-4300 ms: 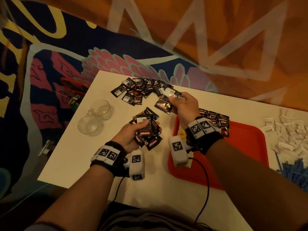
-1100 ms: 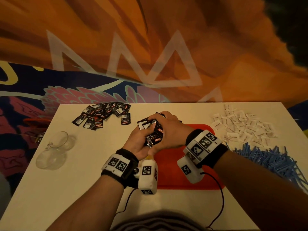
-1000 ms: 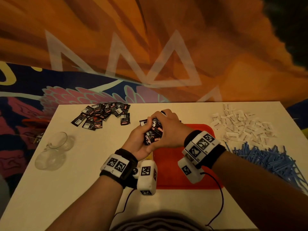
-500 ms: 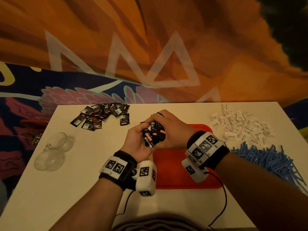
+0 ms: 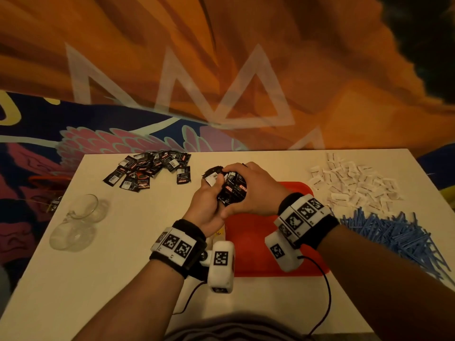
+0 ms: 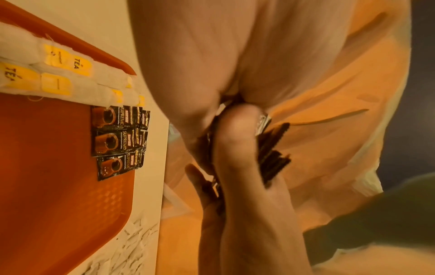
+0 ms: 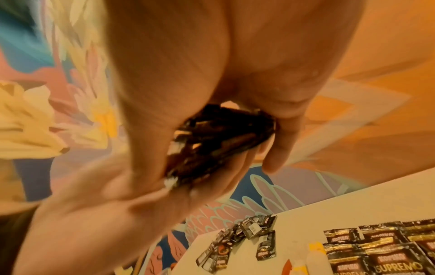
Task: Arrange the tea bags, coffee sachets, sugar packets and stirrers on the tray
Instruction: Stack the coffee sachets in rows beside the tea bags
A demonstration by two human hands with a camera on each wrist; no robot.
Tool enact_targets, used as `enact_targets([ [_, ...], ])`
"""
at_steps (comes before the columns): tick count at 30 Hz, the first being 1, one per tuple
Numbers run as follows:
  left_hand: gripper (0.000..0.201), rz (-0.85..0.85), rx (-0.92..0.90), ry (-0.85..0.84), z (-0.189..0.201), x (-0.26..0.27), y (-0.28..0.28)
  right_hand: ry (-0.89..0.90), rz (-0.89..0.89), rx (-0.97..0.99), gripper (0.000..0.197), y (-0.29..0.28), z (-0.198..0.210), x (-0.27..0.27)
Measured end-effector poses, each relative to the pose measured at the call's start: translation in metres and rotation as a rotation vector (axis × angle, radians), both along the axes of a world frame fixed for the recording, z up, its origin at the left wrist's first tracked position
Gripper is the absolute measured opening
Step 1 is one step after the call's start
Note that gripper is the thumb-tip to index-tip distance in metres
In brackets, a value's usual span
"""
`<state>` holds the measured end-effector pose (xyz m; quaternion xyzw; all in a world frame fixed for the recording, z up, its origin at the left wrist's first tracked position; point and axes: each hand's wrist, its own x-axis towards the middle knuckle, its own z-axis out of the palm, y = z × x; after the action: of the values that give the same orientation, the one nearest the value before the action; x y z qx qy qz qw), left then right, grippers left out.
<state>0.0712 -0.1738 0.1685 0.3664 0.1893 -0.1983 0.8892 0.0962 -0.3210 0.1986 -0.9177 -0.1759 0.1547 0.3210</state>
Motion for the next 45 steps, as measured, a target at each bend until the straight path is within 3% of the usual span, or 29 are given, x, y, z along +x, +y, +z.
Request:
enact_targets([
  [6,0.05,-0.127,-0.125,-0.012,0.01,-0.002,0.012,-0.054,0.003,0.037,0.089,0.0,-0.006,-0.002],
  [12,0.063,-0.26,-0.024,-0.016,0.011,0.006,0.01,-0.152,0.104,-0.017,0.097,-0.004,-0.014,-0.003],
  [20,0.073,-0.162,-0.008,-0.044,-0.002,0.008,-0.002,-0.167,0.134,0.006,0.112,-0.01,-0.01,-0.004],
  [23,0.076,-0.182,-0.045,-0.046,0.0,0.006,-0.002,-0.188,0.153,0.015,0.109,-0.011,-0.011,-0.003],
  [26,0.054,-0.189,-0.184,-0.083,0.009,0.001,0.004,-0.187,0.132,0.064,0.106,-0.012,-0.008,-0.002],
  [28,0.052,-0.217,-0.213,-0.099,0.009,0.001,0.007,-0.178,0.128,0.071,0.108,-0.012,-0.006,-0.002],
  [33,0.067,-0.254,-0.056,-0.029,0.009,0.007,-0.001,-0.182,0.201,0.112,0.112,-0.011,-0.002,-0.004],
  [38,0.054,-0.272,-0.07,-0.005,0.006,0.007,-0.003,-0.182,0.191,0.151,0.1,-0.008,0.003,-0.005],
  [41,0.06,-0.307,-0.15,-0.032,0.003,0.009,0.0,-0.234,0.218,0.156,0.089,-0.01,0.0,-0.003],
  [45,0.068,-0.315,-0.171,-0.003,0.005,0.01,0.001,-0.168,0.216,0.138,0.095,-0.012,-0.001,-0.003],
])
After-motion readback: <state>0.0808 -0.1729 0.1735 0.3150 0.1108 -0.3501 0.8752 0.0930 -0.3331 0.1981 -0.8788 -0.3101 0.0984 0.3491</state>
